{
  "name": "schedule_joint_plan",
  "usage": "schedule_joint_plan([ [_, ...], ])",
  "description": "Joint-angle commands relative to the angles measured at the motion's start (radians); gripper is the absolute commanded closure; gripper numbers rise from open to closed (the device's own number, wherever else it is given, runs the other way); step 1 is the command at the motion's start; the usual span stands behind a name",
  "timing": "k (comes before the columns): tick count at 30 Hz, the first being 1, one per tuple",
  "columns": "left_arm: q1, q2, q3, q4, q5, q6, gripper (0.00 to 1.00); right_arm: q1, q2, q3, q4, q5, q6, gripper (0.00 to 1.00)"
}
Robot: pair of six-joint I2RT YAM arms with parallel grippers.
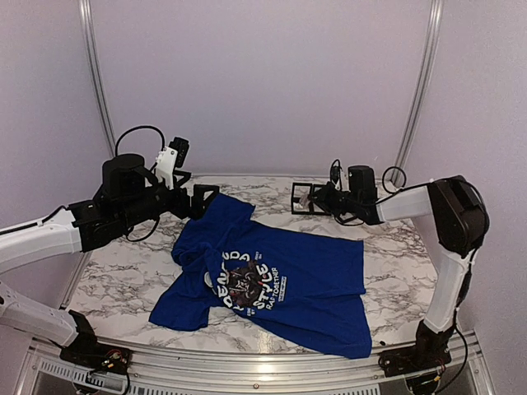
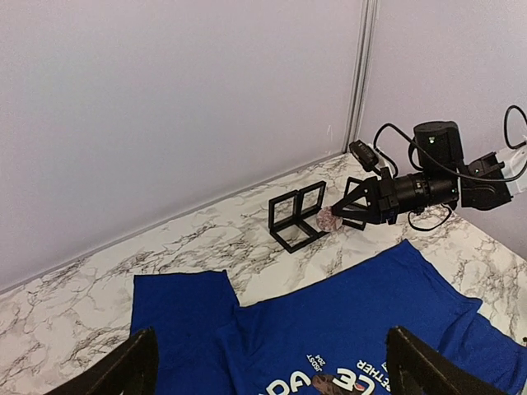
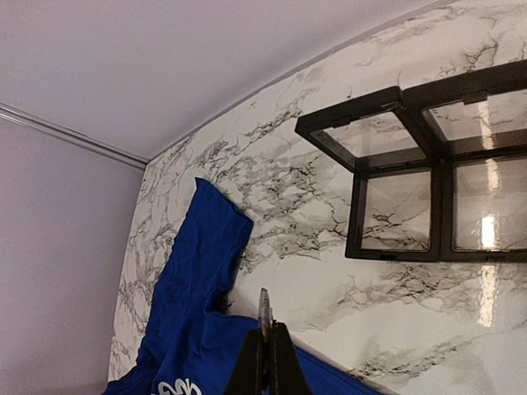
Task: Remove the brooch from the garment
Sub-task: Place the brooch in the brooch box.
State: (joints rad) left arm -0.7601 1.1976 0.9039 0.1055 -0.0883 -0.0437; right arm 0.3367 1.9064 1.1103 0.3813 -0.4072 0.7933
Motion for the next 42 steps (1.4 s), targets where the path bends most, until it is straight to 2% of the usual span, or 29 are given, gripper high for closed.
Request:
schedule_joint_plan([
  [1, 0.004, -0.003, 0.022, -0.016, 0.032, -0.049, 0.01, -0.029, 0.085, 0.101, 0.039, -0.014, -0.037, 1.00],
  [16, 0.004, -0.031, 0.040, -0.079, 0.019, -0.047, 0.01, -0.064, 0.323, 0.288, 0.045, -0.027, -0.019, 1.00],
  [42, 0.005, -0.010, 0.026, -0.065, 0.050, -0.061, 0.01, -0.063, 0.421, 0.345, 0.059, -0.044, 0.024, 1.00],
])
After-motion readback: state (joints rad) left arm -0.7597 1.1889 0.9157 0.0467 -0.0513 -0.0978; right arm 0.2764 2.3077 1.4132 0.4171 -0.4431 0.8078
